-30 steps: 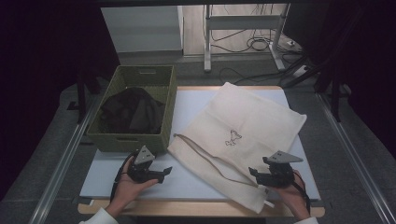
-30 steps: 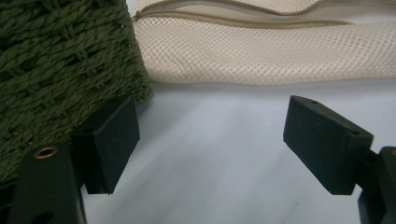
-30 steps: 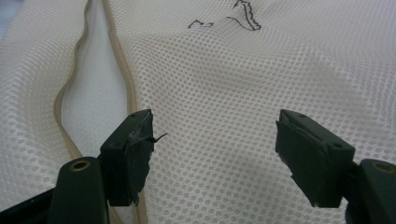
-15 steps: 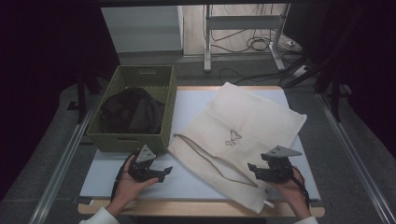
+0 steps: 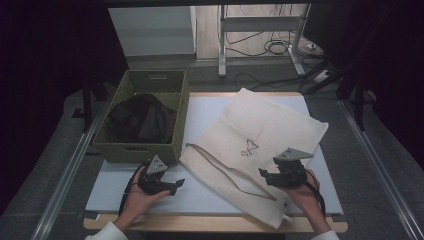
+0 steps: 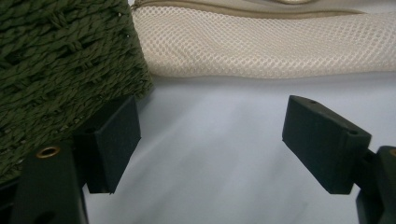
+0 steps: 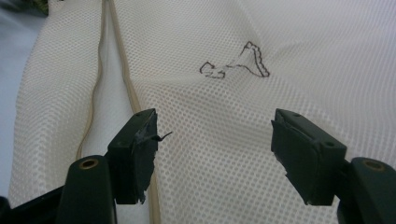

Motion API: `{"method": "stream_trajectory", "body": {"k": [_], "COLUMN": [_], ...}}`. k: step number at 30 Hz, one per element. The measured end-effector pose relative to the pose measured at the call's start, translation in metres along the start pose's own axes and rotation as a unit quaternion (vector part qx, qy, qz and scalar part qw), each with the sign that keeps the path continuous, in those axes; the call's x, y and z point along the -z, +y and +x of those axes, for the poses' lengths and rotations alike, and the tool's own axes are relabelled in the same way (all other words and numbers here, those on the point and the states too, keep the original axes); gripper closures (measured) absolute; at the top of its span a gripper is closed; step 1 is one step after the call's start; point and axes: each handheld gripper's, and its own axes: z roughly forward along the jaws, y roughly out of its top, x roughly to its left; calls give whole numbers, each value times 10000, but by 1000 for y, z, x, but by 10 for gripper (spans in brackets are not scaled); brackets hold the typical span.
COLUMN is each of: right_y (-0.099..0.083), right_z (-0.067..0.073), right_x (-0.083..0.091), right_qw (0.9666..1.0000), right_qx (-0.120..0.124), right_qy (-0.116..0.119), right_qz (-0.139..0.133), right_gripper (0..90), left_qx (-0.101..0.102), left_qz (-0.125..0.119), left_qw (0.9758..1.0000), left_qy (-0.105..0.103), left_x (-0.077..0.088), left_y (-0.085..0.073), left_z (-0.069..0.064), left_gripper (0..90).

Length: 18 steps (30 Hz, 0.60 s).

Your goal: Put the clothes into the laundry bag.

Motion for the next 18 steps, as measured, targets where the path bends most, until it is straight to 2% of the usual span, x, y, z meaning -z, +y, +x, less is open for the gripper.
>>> {"method": "stream_trajectory", "body": {"k": [7,18], "right_y": [12,29], "right_z": [9,14], "right_x": [-5,-15], "right_qw": [9996,9993], "right_qx": [219,252], "right_qy": [139,207], "right_qz": [114,208], "right_gripper": [339,363], "left_qx": [-27,-26], "left_qz": [40,31], "left_qw": [10000,10000], "left_qy": [20,14], "left_x": [-1,-1], "left_y": [0,0], "left_z": [1,1], "left_gripper": [191,184]}}
